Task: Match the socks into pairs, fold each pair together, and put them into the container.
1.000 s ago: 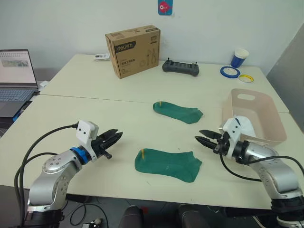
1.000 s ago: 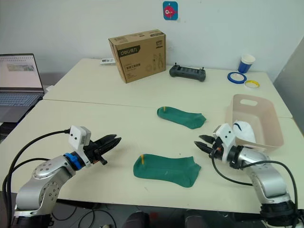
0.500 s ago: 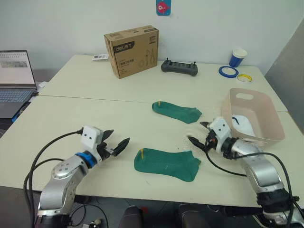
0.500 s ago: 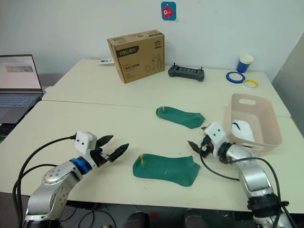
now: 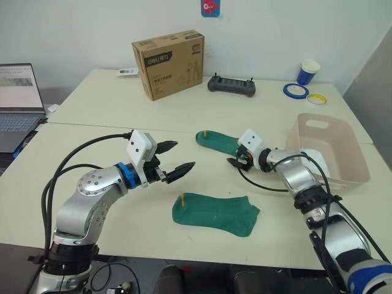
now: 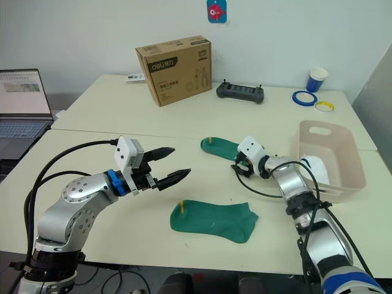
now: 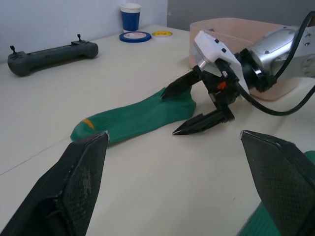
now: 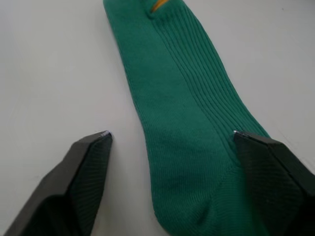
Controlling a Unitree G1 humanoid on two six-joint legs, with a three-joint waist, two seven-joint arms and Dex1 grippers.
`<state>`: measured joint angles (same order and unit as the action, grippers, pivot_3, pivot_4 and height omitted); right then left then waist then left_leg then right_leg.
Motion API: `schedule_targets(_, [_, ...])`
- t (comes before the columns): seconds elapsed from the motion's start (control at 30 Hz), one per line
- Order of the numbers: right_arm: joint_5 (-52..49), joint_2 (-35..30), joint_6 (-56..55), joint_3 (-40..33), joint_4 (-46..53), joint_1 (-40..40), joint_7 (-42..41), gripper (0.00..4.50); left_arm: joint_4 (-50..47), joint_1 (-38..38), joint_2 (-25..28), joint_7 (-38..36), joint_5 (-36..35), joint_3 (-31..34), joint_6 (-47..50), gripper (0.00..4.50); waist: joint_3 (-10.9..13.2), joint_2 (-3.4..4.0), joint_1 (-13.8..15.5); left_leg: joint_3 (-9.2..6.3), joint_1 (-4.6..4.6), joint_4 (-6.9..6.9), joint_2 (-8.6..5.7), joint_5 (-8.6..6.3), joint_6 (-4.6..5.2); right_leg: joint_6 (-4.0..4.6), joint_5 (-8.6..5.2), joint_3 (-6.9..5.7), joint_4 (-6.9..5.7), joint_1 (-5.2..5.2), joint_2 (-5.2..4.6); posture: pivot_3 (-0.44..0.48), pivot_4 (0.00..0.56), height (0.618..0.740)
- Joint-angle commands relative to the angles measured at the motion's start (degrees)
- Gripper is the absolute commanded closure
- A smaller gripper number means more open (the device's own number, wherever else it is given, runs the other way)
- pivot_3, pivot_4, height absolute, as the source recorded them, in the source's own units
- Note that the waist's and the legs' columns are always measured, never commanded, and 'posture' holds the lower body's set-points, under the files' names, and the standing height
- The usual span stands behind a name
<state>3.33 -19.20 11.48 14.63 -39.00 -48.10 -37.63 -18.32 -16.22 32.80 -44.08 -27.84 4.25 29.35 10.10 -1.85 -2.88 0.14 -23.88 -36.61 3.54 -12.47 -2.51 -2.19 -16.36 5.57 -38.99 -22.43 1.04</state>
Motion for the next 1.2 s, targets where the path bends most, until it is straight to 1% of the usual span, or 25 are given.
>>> schedule_targets(0.03, [-0.1,0.1,0.2,-2.2,-4.3,-1.6,0.5,1.7,-3.0,1.2,0.0,0.7,-0.2,0.0,-0.4,0.0,0.0,0.0,-0.3,-0.02,0.0,0.0,0.0,0.0,0.0,0.0,0.0,-0.01,0.0,0.0,0.01,0.0,0.15,0.74])
schedule_targets(0.27, [-0.9,0.7,0.0,-4.6,-10.2,-4.2,-0.9,4.24,-3.7,1.6,0.0,1.3,-0.5,0.3,-0.2,0.0,0.0,0.01,-0.2,-0.02,0.05,-0.21,-0.04,0.01,-0.01,-0.1,0.04,0.0,-0.01,0.12,-0.02,0.0,0.15,0.74])
schedule_targets(0.3, [-0.9,0.6,-0.2,-4.7,-10.6,-4.4,-1.3,4.48,-3.6,1.6,-0.1,1.3,-0.4,0.2,-0.2,0.0,0.0,0.01,-0.2,-0.01,0.04,-0.24,-0.04,0.01,-0.01,-0.14,0.05,0.02,-0.01,0.12,-0.02,0.0,0.15,0.74])
schedule_targets(0.43, [-0.7,0.3,-1.8,-4.9,-10.3,-4.5,-3.6,4.48,-3.6,1.6,-0.2,1.4,-0.5,0.3,-0.3,0.0,0.0,0.01,-0.2,-0.02,0.04,-0.22,-0.04,0.01,-0.01,-0.12,0.07,0.01,-0.01,0.11,-0.01,0.0,0.15,0.74])
schedule_targets(0.53, [-1.1,-0.4,-1.5,-4.0,-5.4,-3.0,-8.3,4.48,-4.1,2.2,0.6,0.6,-1.3,0.5,0.8,0.0,0.0,0.02,-0.2,-0.04,0.03,-0.14,-0.03,0.01,-0.01,-0.08,0.08,0.0,-0.01,0.08,0.0,0.0,0.15,0.74])
schedule_targets(0.6, [-2.8,-1.7,3.5,-2.4,5.6,0.1,-14.4,4.48,-4.6,3.5,2.9,-0.4,-2.6,1.7,3.9,0.0,0.0,0.04,-0.3,-0.05,0.01,-0.09,-0.03,0.01,-0.01,-0.09,0.07,-0.01,-0.01,0.06,0.0,0.0,0.15,0.74])
schedule_targets(0.67, [-3.1,-4.0,6.8,-0.8,15.4,3.2,-18.4,4.48,-5.4,4.7,5.1,-1.3,-4.6,3.1,6.6,0.0,0.1,0.09,-0.4,-0.06,0.0,0.0,-0.01,0.0,0.0,-0.09,0.07,-0.01,-0.01,0.02,0.0,0.0,0.15,0.74])
schedule_targets(0.77, [-4.6,-6.3,11.4,-0.6,25.6,6.9,-20.4,4.48,-6.6,6.3,6.5,-1.5,-8.1,5.3,9.8,0.0,0.1,0.1,-0.4,-0.05,-0.03,0.22,0.0,0.0,0.0,-0.05,0.02,-0.03,-0.01,-0.14,0.0,0.0,0.15,0.74])
schedule_targets(0.83, [-6.2,-8.7,15.3,-0.2,34.1,10.6,-22.6,4.48,-7.1,7.7,7.8,-2.0,-9.9,6.3,12.0,0.0,0.1,0.09,-0.3,-0.05,-0.02,0.3,0.01,0.0,0.0,-0.01,-0.02,-0.04,-0.01,-0.18,0.0,0.0,0.15,0.74])
schedule_targets(0.9, [-7.9,-10.9,19.5,0.1,41.4,14.1,-24.1,4.48,-7.1,9.5,9.5,-3.0,-10.0,6.5,12.6,0.0,0.1,0.1,-0.3,-0.07,-0.02,0.35,0.01,0.0,0.0,-0.01,-0.08,-0.06,-0.01,-0.19,0.01,0.0,0.15,0.74])
schedule_targets(0.97, [-8.6,-13.1,21.5,0.9,46.5,17.2,-25.0,4.48,-6.5,10.2,10.4,-3.0,-9.5,6.4,12.7,0.0,0.1,0.09,-0.2,-0.05,0.01,0.41,0.0,0.0,0.0,-0.15,-0.23,-0.05,-0.01,-0.19,0.0,0.0,0.15,0.74])
schedule_targets(1.03, [-9.0,-15.0,22.2,1.4,50.2,20.5,-25.3,4.48,-5.5,9.8,10.3,-2.6,-9.7,6.3,13.2,0.0,0.1,0.09,-0.1,-0.04,0.0,0.41,-0.01,0.01,-0.01,-0.05,-0.36,-0.06,0.0,-0.2,-0.02,0.0,0.15,0.74])
schedule_targets(1.13, [-9.0,-15.7,22.2,2.0,52.2,22.8,-24.6,4.48,-4.2,9.3,10.1,-2.6,-9.2,5.7,13.0,0.0,0.1,0.08,-0.2,-0.02,0.04,0.4,0.0,0.01,-0.01,-0.05,-0.38,-0.04,-0.01,-0.2,-0.02,0.0,0.15,0.74])
schedule_targets(1.2, [-8.0,-16.1,20.3,2.4,52.0,24.0,-23.2,4.48,-2.1,8.4,9.4,-2.4,-7.6,4.0,11.7,0.0,0.1,0.07,-0.3,0.0,0.05,0.4,0.0,0.02,-0.02,-0.07,-0.35,-0.03,-0.02,-0.22,-0.01,0.0,0.15,0.74])
